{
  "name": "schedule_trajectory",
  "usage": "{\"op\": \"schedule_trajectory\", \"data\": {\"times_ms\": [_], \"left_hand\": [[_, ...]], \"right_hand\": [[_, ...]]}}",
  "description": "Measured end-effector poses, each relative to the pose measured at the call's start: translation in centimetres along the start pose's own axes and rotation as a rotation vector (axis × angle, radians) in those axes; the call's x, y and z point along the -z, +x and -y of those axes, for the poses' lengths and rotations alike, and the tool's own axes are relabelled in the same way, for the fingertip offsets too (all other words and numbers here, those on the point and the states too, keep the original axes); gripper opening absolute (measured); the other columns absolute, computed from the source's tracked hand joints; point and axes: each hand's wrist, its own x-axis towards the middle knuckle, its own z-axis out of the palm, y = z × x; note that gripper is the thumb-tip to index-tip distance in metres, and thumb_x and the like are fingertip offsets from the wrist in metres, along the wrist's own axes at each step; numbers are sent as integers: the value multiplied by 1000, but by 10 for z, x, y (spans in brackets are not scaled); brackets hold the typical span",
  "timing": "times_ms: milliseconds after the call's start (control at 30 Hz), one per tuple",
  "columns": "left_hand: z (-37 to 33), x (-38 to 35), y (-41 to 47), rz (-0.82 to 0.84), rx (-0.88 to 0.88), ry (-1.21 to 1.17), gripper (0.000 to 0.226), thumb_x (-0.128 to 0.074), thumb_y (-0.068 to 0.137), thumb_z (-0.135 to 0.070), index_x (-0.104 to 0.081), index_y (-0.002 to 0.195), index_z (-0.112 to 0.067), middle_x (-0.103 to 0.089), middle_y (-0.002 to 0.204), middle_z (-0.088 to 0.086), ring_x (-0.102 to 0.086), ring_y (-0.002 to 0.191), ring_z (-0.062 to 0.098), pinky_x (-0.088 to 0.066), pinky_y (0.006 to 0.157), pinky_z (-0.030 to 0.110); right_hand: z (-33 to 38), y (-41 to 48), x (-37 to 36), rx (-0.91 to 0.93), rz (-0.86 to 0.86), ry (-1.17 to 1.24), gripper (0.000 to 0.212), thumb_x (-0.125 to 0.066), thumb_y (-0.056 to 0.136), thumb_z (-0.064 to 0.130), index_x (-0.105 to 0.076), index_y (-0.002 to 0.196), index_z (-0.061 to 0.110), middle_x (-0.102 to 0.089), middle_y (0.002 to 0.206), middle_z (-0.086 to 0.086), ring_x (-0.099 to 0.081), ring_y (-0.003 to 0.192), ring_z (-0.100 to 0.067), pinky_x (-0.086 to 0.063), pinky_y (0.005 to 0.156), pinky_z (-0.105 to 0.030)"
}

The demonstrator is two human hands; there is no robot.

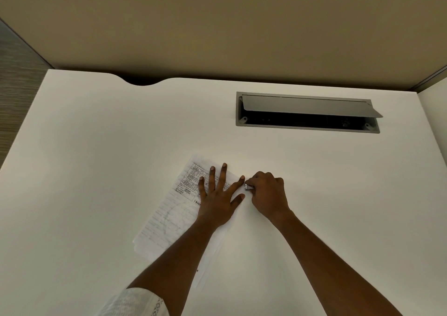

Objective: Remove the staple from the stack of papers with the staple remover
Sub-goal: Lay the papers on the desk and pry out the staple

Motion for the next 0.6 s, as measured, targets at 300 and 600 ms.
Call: {"op": "schedule_trajectory", "data": {"times_ms": [300, 600], "left_hand": [[0, 1, 0, -7, -7, 2, 60, -13, 98, -72, 0, 156, -59, 31, 168, -1, 33, 152, 32, 18, 118, 61], [0, 1, 1, 2, 2, -30, 59, -18, 100, -72, -1, 155, -61, 34, 166, -5, 36, 150, 29, 21, 116, 58]], "right_hand": [[-4, 5, 1, -3, 24, 127, 30, -63, 88, 7, -76, 107, 26, -69, 109, 8, -59, 108, -17, -38, 95, -38], [-9, 1, 1, 151, 31, 187, 23, -67, 86, 5, -78, 95, 22, -72, 103, 5, -61, 103, -20, -42, 94, -42]]}}
